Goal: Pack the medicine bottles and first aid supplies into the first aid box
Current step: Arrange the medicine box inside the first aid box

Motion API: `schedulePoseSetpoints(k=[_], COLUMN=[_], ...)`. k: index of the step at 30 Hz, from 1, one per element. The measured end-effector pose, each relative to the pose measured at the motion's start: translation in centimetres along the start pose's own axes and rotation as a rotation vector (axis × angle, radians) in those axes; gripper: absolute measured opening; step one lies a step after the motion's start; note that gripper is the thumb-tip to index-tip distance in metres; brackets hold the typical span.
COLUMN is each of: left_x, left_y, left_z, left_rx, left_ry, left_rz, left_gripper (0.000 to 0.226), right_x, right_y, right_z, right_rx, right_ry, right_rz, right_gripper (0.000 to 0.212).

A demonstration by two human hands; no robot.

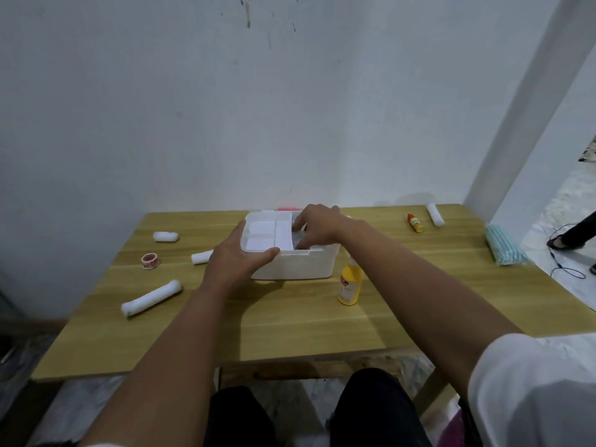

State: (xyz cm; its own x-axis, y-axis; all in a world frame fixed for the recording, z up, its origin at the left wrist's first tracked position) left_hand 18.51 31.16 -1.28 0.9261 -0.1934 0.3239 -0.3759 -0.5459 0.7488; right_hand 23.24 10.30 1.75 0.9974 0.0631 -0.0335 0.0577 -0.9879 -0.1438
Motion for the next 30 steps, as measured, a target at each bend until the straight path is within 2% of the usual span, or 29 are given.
schedulePoseSetpoints(k=[13,23,30], left_x=[0.1,0.2,0.3], left_y=[-0.2,-0.7,-0.4], left_z=[0.1,0.1,0.1], left_rx=[-0.026,-0.034,-0.035], left_ry=[0.013,-0.006,-0.005], left_rz=[0.000,-0.033,-0.022], left_gripper=[0.085,0.095,0.090], right_x=[1.0,1.0,0.5], right_y=[0.2,0.4,0.5], right_z=[0.3,0.0,-0.1], right_rx=[0.047,0.055,0.076], right_ry=[-0.002,-0.017,-0.006], right_rz=[-0.001,0.019,0.017], right_gripper=[0.057,0.057,0.060])
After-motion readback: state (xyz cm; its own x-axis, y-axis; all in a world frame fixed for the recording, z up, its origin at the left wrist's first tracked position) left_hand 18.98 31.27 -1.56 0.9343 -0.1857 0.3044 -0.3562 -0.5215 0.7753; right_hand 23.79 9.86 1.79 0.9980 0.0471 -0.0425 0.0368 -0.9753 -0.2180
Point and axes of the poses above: each hand's wrist, its own x-axis towards the middle knuckle, its own z-axis out of the palm, y = z × x, the point moved 6 cm from there along x, towards the middle knuckle, and after that the axes turned 6 degrees about z, right-handed, at the moved point
